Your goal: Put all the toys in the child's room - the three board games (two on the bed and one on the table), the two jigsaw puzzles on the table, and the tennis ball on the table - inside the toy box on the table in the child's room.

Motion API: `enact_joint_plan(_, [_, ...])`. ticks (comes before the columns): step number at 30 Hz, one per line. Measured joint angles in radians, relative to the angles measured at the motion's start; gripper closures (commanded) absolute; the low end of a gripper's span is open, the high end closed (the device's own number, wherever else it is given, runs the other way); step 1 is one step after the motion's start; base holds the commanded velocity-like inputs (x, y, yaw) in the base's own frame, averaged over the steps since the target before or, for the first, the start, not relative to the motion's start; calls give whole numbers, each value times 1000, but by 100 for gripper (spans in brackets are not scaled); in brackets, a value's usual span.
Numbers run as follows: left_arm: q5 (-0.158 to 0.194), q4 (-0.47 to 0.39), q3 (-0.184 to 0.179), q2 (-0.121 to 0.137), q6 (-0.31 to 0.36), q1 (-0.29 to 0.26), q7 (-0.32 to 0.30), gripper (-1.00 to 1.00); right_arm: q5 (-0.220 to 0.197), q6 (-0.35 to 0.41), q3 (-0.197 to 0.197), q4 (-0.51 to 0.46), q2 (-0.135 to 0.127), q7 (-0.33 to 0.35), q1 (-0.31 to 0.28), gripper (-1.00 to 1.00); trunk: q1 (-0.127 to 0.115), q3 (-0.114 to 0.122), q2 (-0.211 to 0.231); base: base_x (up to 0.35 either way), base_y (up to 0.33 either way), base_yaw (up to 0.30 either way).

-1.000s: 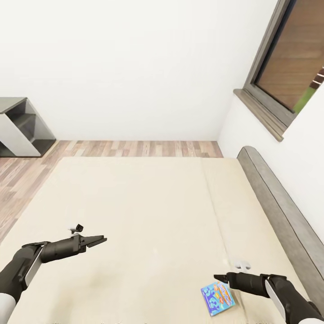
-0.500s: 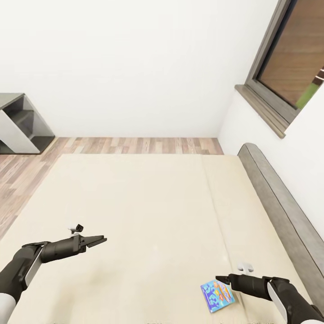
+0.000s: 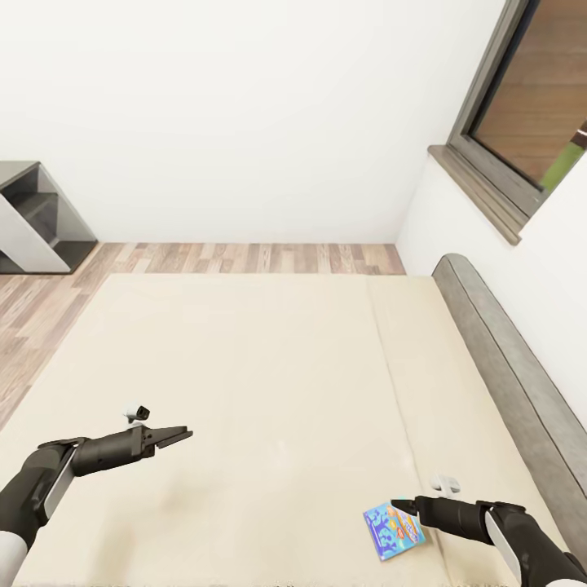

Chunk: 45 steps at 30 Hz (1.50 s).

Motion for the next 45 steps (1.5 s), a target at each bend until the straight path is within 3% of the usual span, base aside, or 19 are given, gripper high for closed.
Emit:
enact_joint_plan(20, [0, 1, 2, 3, 0, 0, 0, -100, -10, -8, -10, 0, -3, -2, 0, -100, 0, -30, 0, 0, 0, 0])
enact_joint_plan(27, [0, 0, 2, 3, 0, 0, 0, -100, -10, -10, -48, 0, -2, -2, 0, -100, 0, -41, 0, 0, 0, 0])
enact_joint_plan(39, [0, 0, 1, 2, 0, 0, 0, -100, -11, -11, -74, 0, -3, -2, 0, -100, 0, -59, 0, 0, 0, 0])
enact_joint_plan(45, [0, 1, 1, 2, 0, 0, 0, -100, -10, -11, -115, 0, -1, -3, 0, -100, 0, -68, 0, 0, 0, 0])
